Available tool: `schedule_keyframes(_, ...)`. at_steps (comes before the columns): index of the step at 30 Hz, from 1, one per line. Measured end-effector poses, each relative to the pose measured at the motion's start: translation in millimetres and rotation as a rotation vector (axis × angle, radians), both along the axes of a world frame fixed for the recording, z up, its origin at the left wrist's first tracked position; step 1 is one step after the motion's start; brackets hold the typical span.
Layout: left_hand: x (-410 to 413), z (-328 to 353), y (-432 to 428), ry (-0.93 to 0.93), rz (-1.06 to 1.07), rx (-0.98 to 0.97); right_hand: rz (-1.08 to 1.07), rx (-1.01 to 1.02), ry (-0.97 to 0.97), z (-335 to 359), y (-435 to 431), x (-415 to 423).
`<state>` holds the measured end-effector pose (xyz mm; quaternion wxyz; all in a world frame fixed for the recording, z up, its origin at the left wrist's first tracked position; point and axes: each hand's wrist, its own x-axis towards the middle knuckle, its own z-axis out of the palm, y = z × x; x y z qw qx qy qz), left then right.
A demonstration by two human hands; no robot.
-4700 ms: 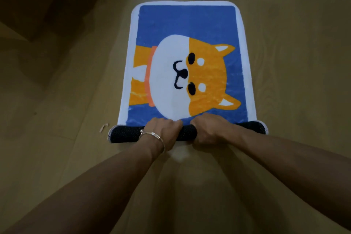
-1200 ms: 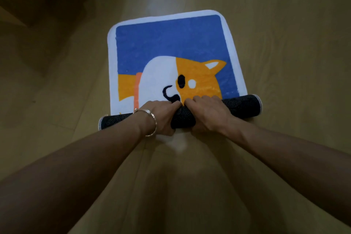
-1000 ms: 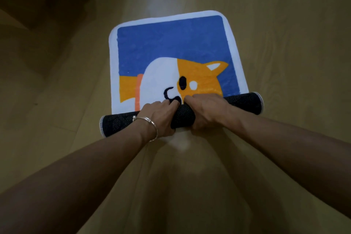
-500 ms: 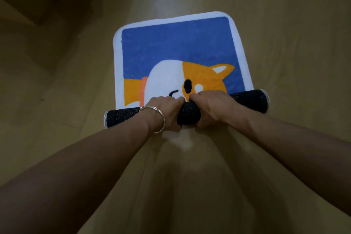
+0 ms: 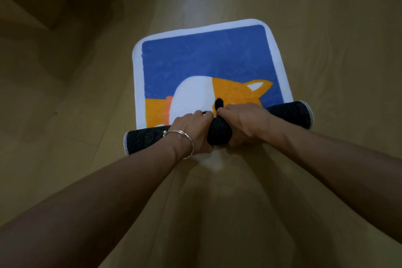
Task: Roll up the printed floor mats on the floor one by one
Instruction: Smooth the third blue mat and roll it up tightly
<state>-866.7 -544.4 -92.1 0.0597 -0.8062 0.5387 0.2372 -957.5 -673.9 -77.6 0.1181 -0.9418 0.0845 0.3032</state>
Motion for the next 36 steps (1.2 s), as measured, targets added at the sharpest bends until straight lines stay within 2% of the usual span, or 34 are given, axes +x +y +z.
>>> schedule_keyframes(3,2.5,3.5,-2.5,0.037,0.005,0.017,0.051,-0.131,-0.173,-7.6,5.7,-20.9)
schedule_keyframes(6,-3.6,1.7,1.5,-0.030,-0.025,-0.015,0.099,-0.186,-0.210,-7.6,6.8,-24.6)
schedule_keyframes(9,-10.9,-3.6,8.8,-0.149,-0.076,-0.031,0.099,-0.101,-0.127,-3.8,1.5,-12.1)
schedule_keyframes(11,-9.8,-3.0,8.2,-0.160,-0.053,-0.039,0.058,-0.017,-0.035,-1.1,-2.9,-2.4)
schedule_keyframes(13,-5.3,-0.6,5.1,-0.070,-0.018,-0.020,-0.014,0.079,0.100,1.7,-5.1,4.2)
schedule_keyframes(15,0.7,1.9,2.3,0.050,-0.007,0.023,-0.074,0.141,0.141,3.1,-3.1,4.2)
schedule_keyframes(19,16.1,12.3,-6.1,0.210,0.027,0.139,0.008,-0.049,-0.119,-4.9,2.8,-11.0)
schedule_keyframes(22,15.0,13.4,-3.7,0.266,0.036,0.113,0.020,-0.062,-0.156,-9.4,5.9,-14.8)
schedule_keyframes(23,12.0,12.0,-0.3,0.225,0.014,0.062,-0.001,-0.036,-0.133,-7.8,5.0,-12.4)
schedule_keyframes(26,0.1,9.8,8.6,-0.055,-0.087,-0.015,-0.070,0.072,-0.009,1.8,-1.5,-1.3)
schedule_keyframes(29,-1.5,8.1,5.2,-0.107,-0.098,-0.002,-0.105,0.109,0.034,2.2,2.0,-1.0)
schedule_keyframes(33,13.4,15.7,-12.1,0.078,-0.071,0.135,-0.001,-0.091,-0.186,-6.0,10.4,-19.0)
schedule_keyframes(36,12.7,13.5,-11.2,0.131,-0.063,0.173,0.029,-0.157,-0.257,-8.6,15.9,-26.7)
